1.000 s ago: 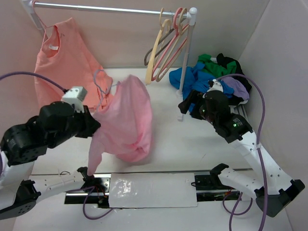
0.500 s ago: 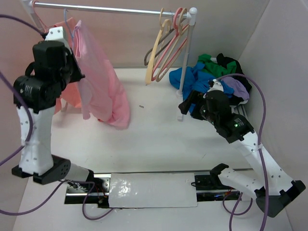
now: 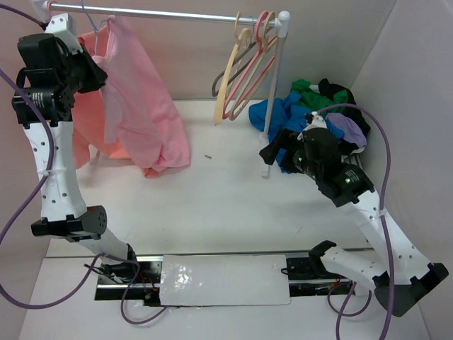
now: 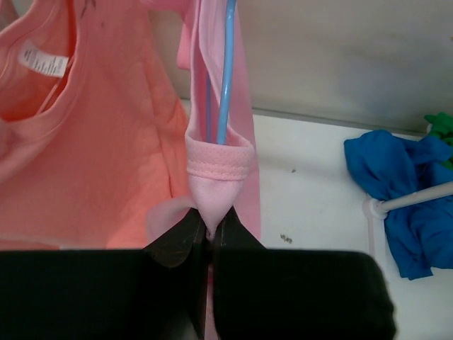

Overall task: Place the t-shirt on the hanger
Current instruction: Hang the hanger with tshirt onto the clothesline

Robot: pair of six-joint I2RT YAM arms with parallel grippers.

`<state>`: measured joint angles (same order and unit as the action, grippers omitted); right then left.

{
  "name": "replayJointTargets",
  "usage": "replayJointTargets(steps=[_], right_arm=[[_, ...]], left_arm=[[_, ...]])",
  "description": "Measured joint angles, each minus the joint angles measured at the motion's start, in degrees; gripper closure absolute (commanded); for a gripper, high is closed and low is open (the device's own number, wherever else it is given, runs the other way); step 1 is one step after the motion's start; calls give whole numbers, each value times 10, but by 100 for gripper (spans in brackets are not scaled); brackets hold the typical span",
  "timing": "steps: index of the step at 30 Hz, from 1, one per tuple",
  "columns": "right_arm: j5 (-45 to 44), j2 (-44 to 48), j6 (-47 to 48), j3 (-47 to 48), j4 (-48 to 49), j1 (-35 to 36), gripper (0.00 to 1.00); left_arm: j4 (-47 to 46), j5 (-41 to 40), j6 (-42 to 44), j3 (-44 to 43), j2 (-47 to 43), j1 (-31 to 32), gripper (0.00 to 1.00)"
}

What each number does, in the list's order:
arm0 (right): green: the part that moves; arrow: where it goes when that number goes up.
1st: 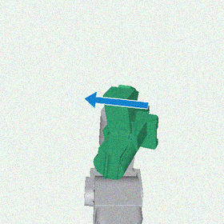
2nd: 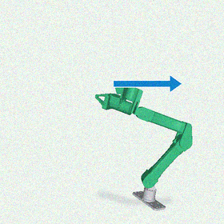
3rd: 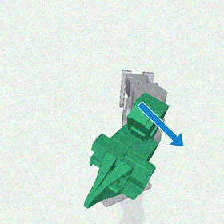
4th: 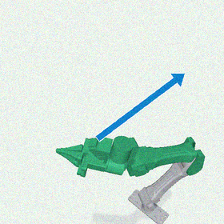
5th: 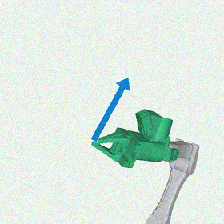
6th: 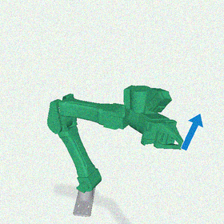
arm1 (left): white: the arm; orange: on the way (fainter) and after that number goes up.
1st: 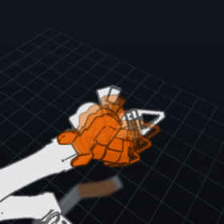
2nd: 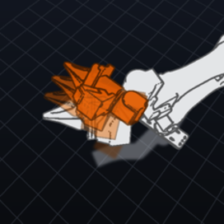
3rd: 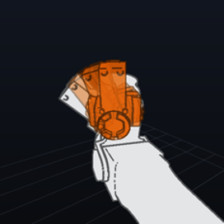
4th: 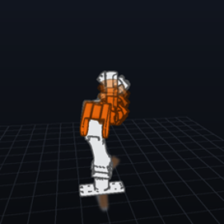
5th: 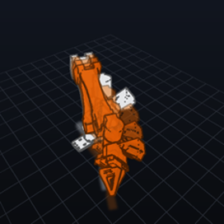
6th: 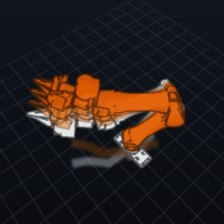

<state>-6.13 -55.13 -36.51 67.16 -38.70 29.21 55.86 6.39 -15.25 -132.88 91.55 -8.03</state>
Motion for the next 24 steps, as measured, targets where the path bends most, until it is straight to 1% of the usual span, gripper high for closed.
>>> replayJointTargets(steps=[3, 7, 16, 24], right_arm=[[14, -16, 0, 0, 1, 0, 8], [34, -37, 2, 0, 1, 0, 7], [52, -52, 5, 0, 1, 0, 7], [55, -65, 6, 0, 1, -4, 6]], left_arm=[[-21, 29, 1, -16, 19, -3, 100], [-42, 47, 1, -20, 42, -3, 100], [-71, 37, 2, -27, 94, 0, 100], [-78, 17, 3, -34, 141, 2, 100]])
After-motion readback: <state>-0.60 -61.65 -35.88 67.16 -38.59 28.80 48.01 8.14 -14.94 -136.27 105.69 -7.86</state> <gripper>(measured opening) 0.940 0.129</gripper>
